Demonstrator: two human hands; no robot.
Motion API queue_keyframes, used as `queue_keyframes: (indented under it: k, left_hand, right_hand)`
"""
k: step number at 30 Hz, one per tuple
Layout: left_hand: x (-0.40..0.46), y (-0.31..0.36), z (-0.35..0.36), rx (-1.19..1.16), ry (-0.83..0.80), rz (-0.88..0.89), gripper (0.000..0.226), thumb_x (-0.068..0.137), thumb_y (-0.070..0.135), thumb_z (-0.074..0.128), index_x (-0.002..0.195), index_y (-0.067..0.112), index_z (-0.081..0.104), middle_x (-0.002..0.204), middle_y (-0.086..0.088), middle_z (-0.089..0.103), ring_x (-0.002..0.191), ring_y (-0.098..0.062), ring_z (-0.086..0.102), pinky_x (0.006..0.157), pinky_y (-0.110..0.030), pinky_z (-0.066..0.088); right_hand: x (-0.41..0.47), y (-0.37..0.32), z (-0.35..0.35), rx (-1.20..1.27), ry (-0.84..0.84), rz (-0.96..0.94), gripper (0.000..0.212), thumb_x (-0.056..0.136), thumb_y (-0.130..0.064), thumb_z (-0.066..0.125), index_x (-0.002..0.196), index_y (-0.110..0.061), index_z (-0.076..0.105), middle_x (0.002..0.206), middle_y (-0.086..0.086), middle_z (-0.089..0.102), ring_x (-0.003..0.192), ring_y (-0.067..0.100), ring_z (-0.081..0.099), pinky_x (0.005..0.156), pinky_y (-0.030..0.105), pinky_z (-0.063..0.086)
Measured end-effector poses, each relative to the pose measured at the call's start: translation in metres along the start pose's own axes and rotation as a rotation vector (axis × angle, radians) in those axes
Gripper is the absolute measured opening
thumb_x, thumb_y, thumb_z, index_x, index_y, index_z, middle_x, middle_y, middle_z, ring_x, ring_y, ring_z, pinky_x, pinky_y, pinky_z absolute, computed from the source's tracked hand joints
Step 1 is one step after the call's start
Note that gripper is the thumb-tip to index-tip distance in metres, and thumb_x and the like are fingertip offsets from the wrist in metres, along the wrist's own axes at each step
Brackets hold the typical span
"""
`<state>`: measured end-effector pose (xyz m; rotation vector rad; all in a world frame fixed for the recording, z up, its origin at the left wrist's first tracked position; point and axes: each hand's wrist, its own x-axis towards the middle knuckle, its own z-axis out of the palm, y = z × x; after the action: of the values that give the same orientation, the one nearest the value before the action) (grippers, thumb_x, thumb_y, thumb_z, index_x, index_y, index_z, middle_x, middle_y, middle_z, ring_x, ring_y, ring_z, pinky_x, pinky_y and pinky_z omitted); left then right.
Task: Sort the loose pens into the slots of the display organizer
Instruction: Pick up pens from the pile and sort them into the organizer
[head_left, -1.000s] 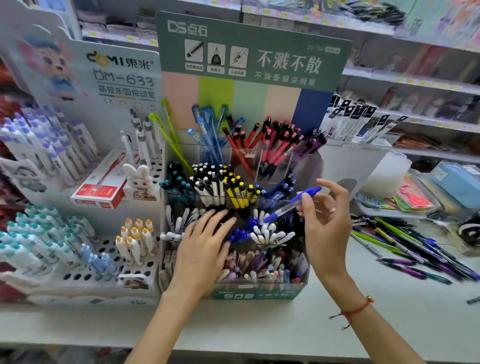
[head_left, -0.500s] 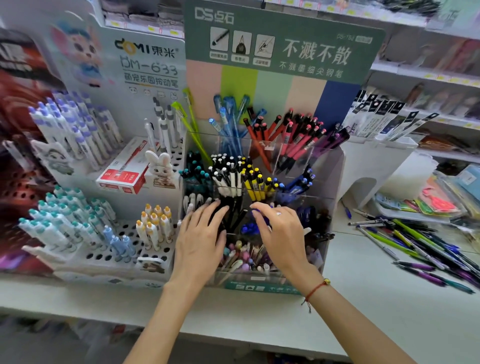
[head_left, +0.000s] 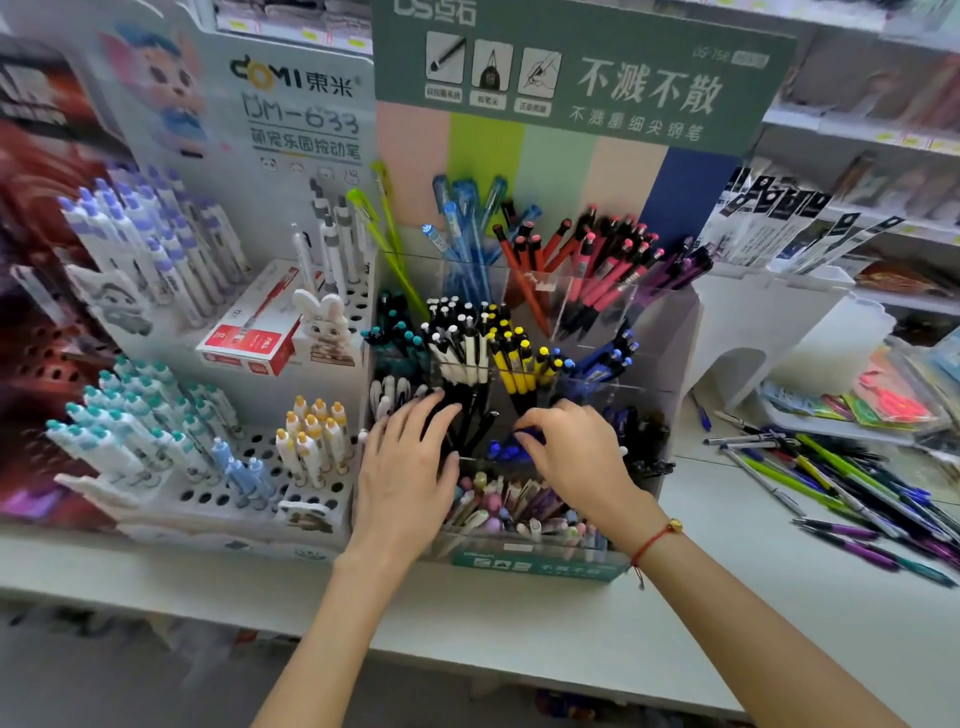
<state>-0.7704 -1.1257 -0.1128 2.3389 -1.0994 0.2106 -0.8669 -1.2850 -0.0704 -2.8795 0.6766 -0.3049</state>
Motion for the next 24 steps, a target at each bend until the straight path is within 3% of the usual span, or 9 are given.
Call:
queue_keyframes:
  k: [7, 12, 16, 20, 24]
  left_hand:
    - [-0.002, 0.001, 0.0, 0.004, 0.008, 0.009, 0.057, 0.088, 0.018, 0.062, 0.142, 0.021, 0.043, 0.148, 0.001, 0.042, 0.139, -0.016, 0.032, 0.118, -0.042, 0.021]
    - [-0.007, 0.012, -0.002, -0.028, 0.055, 0.032, 0.057, 0.087, 0.015, 0.064, 0.141, 0.019, 0.045, 0.146, 0.0, 0.044, 0.138, -0.016, 0.034, 0.116, -0.044, 0.027]
    - [-0.004, 0.042, -0.008, -0.095, 0.133, 0.145, 0.045, 0.088, 0.011, 0.064, 0.131, 0.015, 0.055, 0.134, 0.001, 0.054, 0.126, -0.016, 0.046, 0.108, -0.041, 0.037]
    - [0.008, 0.099, 0.006, -0.154, 0.126, 0.332, 0.038, 0.088, 0.012, 0.059, 0.126, 0.013, 0.06, 0.127, 0.001, 0.06, 0.118, -0.017, 0.053, 0.103, -0.037, 0.041]
    - [0.01, 0.166, 0.049, -0.188, 0.011, 0.495, 0.039, 0.084, 0.012, 0.061, 0.122, 0.013, 0.061, 0.124, 0.0, 0.061, 0.114, -0.02, 0.054, 0.102, -0.036, 0.039]
  right_hand:
    - [-0.002, -0.003, 0.01, 0.064, -0.007, -0.05, 0.028, 0.098, -0.036, 0.05, 0.118, -0.028, 0.067, 0.099, 0.0, 0.071, 0.093, 0.019, 0.062, 0.063, 0.029, 0.042]
    - [-0.023, 0.002, 0.002, 0.176, 0.153, -0.161, 0.027, 0.091, -0.025, 0.061, 0.118, -0.02, 0.066, 0.099, -0.004, 0.071, 0.096, 0.018, 0.062, 0.085, 0.035, 0.049]
    - [-0.054, 0.027, -0.022, 0.201, 0.309, -0.169, 0.025, 0.088, -0.018, 0.065, 0.113, -0.02, 0.067, 0.104, -0.008, 0.069, 0.101, 0.013, 0.058, 0.092, 0.025, 0.042]
    - [-0.096, 0.082, -0.039, 0.151, 0.357, -0.067, 0.029, 0.085, -0.01, 0.068, 0.113, -0.019, 0.067, 0.105, -0.007, 0.068, 0.1, 0.012, 0.056, 0.085, 0.023, 0.042]
    - [-0.137, 0.159, -0.034, 0.041, 0.264, 0.186, 0.033, 0.085, -0.011, 0.069, 0.116, -0.02, 0.065, 0.106, -0.004, 0.068, 0.102, 0.018, 0.059, 0.084, 0.034, 0.051]
